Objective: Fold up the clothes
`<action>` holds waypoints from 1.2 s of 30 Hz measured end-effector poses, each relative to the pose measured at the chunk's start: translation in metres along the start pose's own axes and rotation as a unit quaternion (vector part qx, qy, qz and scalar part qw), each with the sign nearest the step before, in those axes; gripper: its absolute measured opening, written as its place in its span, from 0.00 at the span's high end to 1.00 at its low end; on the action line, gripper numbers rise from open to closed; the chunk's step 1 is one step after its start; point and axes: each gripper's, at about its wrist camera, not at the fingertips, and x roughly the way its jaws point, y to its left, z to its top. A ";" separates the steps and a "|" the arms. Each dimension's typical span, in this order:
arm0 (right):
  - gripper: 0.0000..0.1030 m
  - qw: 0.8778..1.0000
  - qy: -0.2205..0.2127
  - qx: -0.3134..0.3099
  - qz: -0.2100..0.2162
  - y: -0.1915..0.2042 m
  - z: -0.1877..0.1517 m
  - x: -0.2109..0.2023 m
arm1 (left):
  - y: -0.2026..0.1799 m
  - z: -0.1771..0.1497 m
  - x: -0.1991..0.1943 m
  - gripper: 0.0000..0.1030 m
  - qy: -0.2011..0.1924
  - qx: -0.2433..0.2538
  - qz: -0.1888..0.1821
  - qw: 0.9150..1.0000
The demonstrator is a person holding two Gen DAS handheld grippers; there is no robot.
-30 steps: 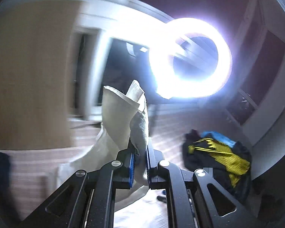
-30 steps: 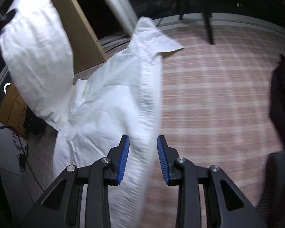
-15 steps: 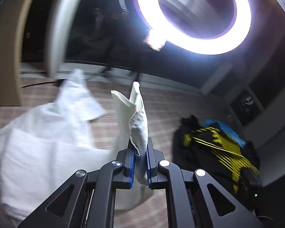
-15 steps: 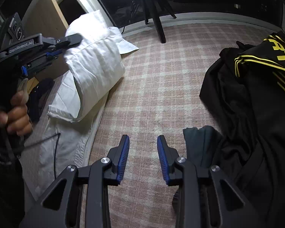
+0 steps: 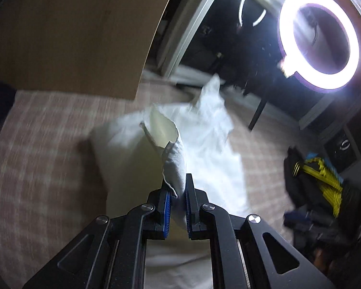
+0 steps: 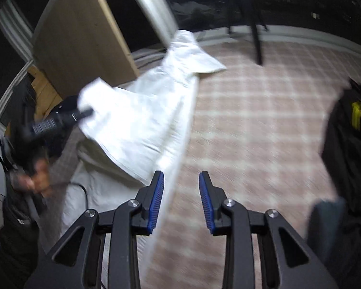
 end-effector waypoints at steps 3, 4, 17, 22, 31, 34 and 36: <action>0.71 1.000 -0.005 -0.028 0.005 0.029 0.016 0.022 | 0.012 -0.004 0.000 0.85 0.011 -0.002 0.003 1.000; 0.71 0.999 -0.004 -0.040 0.005 0.039 0.022 0.031 | 0.015 -0.003 -0.007 0.84 0.007 0.000 0.005 1.000; 0.71 0.996 0.021 -0.083 -0.034 0.074 0.053 0.091 | 0.022 0.019 -0.033 0.75 -0.005 0.054 -0.066 0.996; 0.71 0.984 0.053 -0.129 -0.109 0.067 0.053 0.123 | 0.052 0.024 0.023 0.77 0.079 0.046 0.032 0.995; 0.70 0.998 0.021 -0.066 0.005 0.071 0.054 0.088 | 0.042 0.048 0.005 0.79 0.038 0.072 -0.020 0.996; 0.70 0.994 0.030 -0.102 0.009 0.099 0.045 0.099 | 0.046 0.051 0.048 0.77 0.076 0.079 0.010 0.994; 0.70 0.991 0.057 -0.121 0.003 0.107 0.038 0.117 | 0.052 0.047 0.060 0.73 0.092 0.080 0.033 0.992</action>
